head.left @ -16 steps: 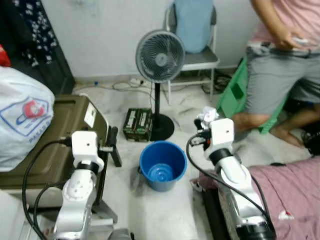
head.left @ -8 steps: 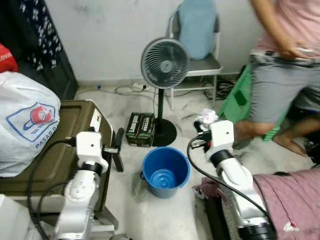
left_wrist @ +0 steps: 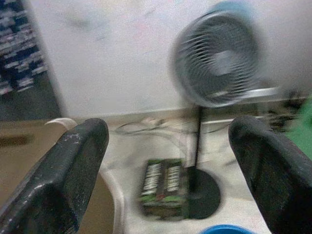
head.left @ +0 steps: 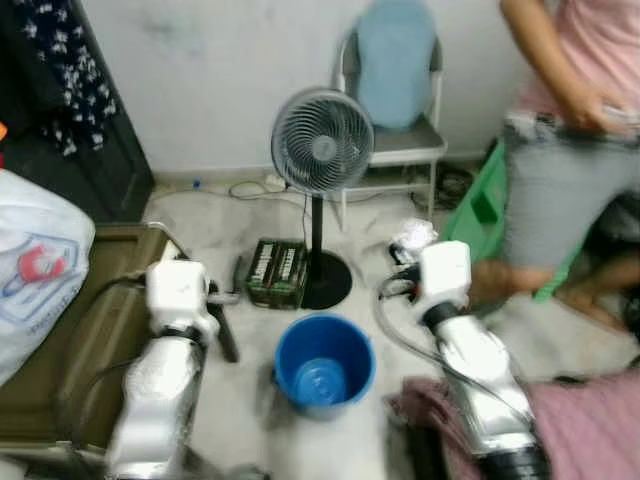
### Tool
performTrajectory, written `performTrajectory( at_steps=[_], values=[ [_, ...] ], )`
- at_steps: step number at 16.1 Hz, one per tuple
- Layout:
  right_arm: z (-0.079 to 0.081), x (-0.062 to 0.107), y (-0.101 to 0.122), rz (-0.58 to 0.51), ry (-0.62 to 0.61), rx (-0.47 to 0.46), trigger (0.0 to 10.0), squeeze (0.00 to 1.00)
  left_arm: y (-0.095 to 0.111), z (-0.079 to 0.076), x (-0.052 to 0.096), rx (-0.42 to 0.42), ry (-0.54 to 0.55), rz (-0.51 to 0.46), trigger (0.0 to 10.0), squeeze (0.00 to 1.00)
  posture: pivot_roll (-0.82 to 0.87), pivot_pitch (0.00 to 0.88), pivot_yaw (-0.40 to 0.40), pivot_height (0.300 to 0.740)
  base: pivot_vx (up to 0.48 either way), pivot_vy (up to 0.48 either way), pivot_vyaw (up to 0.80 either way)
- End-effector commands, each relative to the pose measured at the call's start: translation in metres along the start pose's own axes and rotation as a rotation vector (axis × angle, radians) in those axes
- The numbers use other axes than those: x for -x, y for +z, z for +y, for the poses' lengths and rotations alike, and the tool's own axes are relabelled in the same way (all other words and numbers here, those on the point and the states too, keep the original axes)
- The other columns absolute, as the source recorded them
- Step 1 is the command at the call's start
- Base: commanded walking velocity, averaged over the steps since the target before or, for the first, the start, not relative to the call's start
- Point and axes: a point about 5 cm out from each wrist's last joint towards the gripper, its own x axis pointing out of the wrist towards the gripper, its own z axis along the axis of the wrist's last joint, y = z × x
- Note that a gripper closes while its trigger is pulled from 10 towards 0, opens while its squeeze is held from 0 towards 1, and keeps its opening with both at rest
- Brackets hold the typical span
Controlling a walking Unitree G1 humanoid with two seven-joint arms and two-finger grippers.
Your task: Clean up the room
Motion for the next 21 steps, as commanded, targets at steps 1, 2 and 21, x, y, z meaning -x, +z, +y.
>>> performTrajectory(
  at_steps=[1, 2, 21],
  values=[
    [-0.006, 0.002, -0.001, 0.005, -0.012, 0.005, 10.0, 0.00, 0.001, -0.007, -0.003, -0.004, -0.016, -0.002, 10.0, 0.00, -0.04, 0.000, -0.018, 0.740, 0.000, 0.000, 0.00],
    [-0.005, 0.001, -0.001, 0.003, -0.004, 0.007, 10.0, 0.00, 0.001, -0.008, -0.002, -0.006, -0.019, -0.001, 10.0, 0.00, -0.04, 0.000, -0.017, 0.740, 0.000, 0.000, 0.43],
    [-0.006, -0.003, -0.006, 0.031, -0.051, -0.030, 10.0, 0.00, 0.001, -0.017, 0.000, 0.022, -0.061, -0.004, 10.0, 0.00, -0.04, 0.000, -0.024, 0.740, 0.068, 0.000, 0.27]
  ],
)
